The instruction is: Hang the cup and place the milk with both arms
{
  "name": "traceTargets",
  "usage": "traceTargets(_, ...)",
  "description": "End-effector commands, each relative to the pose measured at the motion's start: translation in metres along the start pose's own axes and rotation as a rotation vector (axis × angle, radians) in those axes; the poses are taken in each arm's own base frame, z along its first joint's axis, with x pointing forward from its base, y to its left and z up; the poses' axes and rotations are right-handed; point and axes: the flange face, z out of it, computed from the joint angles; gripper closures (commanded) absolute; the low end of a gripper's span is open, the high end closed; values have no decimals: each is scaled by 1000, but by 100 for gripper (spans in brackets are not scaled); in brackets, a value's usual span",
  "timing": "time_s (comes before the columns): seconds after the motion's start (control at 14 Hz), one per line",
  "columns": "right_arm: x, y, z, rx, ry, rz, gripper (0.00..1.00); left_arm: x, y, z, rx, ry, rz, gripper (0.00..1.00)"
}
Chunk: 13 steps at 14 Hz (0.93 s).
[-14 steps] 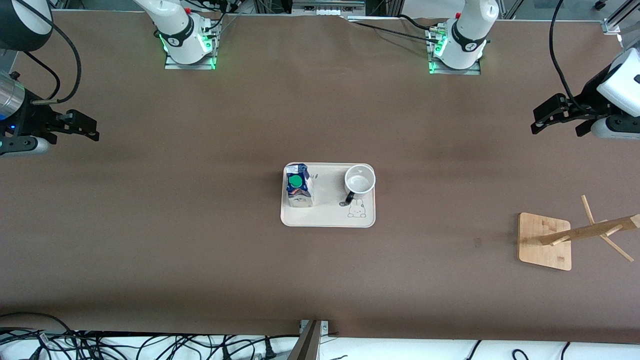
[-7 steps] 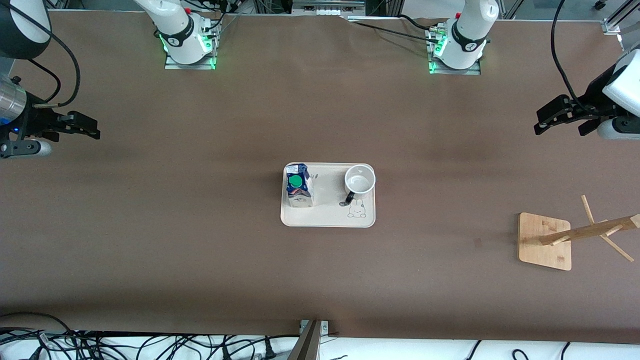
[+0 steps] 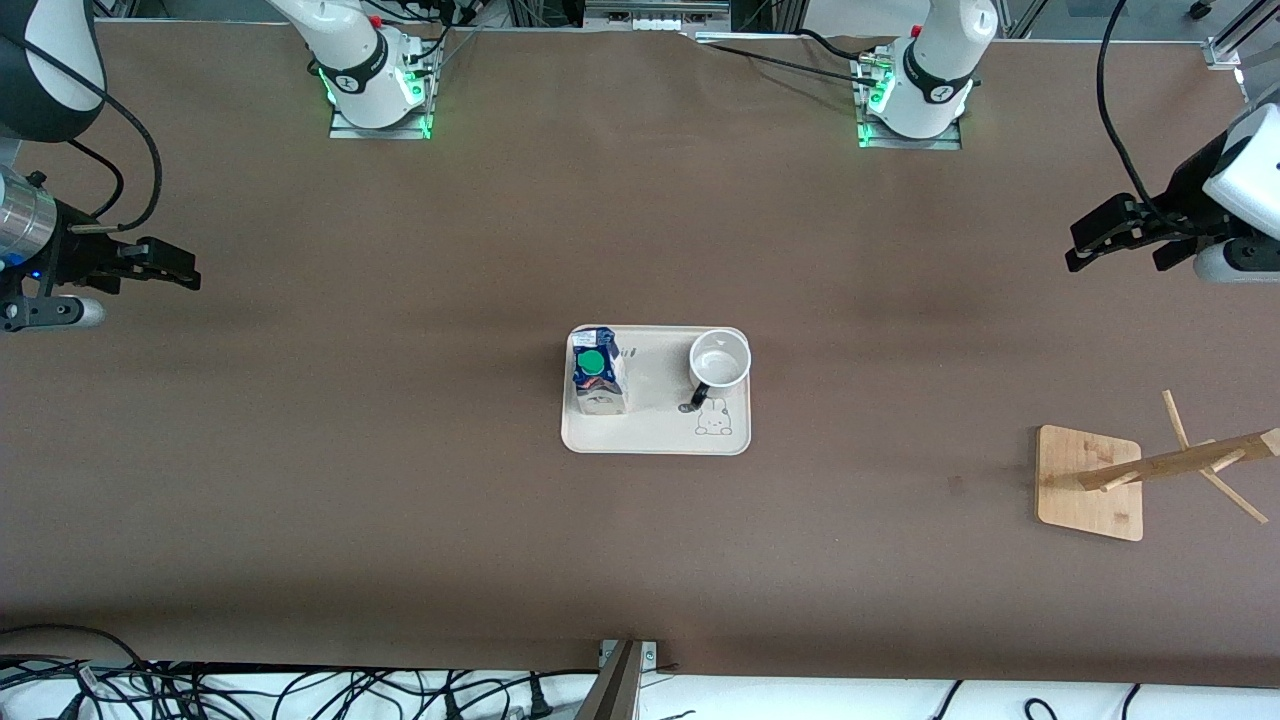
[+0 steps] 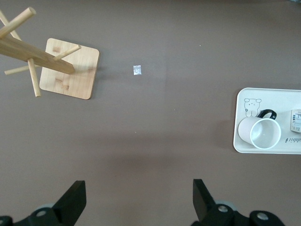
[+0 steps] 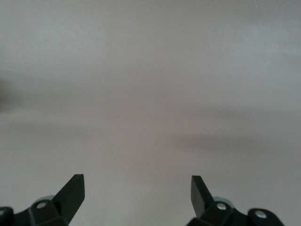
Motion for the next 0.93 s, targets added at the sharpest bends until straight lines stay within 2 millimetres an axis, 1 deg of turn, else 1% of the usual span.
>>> traceTargets(0.0,-1,-3,-2,27,6,4,0,8,2,9,21,-23,5,0)
traceTargets(0.14,0,-8,-4,30,9,-3,0,9,3,10,19,-25,6,0)
traceTargets(0.29,2,-16,-5,67,18,-11,0,12,4,19,14,-40,-2,0)
traceTargets(0.36,3,-26,-6,68,19,-31,0,13,3,22,13,-45,3,0)
traceTargets(0.43,7,-37,0,69,7,-59,0,16,3,26,14,-53,3,0)
traceTargets(0.5,9,-56,4,68,-3,-92,0,15,3,26,14,-54,3,0)
traceTargets(0.57,13,-79,17,63,-39,-121,0,15,4,26,14,-54,5,0)
traceTargets(0.64,13,-83,19,63,-48,-116,0,15,4,26,14,-54,-1,0)
traceTargets(0.71,14,-84,17,75,-44,-115,0,15,4,27,13,-56,-2,0)
traceTargets(0.79,16,-91,16,105,-35,-118,0,16,4,29,13,-59,-2,0)
traceTargets(0.86,19,-96,14,153,-24,-116,0,20,5,38,13,-74,-4,0)
